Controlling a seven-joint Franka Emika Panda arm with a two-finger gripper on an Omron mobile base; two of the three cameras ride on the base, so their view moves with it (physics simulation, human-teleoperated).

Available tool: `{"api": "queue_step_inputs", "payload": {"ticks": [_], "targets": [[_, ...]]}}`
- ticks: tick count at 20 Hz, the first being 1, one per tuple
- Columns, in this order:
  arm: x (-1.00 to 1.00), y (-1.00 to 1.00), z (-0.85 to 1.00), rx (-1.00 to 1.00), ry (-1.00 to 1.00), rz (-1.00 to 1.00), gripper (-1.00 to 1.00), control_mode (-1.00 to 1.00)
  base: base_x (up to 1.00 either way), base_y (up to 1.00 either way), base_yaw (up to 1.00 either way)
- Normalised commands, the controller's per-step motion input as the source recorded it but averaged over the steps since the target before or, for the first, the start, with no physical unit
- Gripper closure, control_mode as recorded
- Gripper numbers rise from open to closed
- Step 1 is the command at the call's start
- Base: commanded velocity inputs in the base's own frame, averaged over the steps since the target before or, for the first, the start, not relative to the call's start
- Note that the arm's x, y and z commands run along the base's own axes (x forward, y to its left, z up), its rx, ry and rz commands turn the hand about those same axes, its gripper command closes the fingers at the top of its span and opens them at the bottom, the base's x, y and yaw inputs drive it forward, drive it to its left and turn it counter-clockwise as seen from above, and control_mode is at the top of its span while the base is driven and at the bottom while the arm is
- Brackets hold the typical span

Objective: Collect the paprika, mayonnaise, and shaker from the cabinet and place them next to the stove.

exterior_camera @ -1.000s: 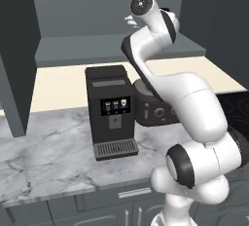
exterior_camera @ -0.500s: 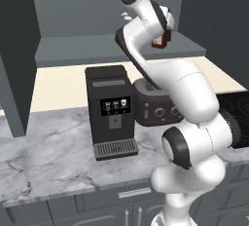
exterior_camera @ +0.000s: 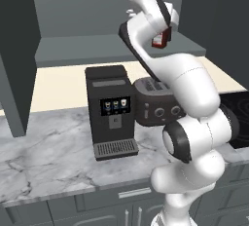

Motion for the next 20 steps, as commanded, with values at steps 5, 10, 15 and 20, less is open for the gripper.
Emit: {"api": "queue_step_inputs", "payload": {"ticks": [5,10,15,20], "targets": [[0.01,-0.04,0.00,0.00,0.00,0.00,-1.00,-1.00,0.00,0.00,0.00],[0.00,0.00,-0.01,0.00,0.00,0.00,-1.00,-1.00,0.00,0.00,0.00],[0.05,0.02,-0.03,0.00,0.00,0.00,-1.00,-1.00,0.00,0.00,0.00],[0.15,0.16,-0.04,0.00,0.00,0.00,-1.00,-1.00,0.00,0.00,0.00]]}}
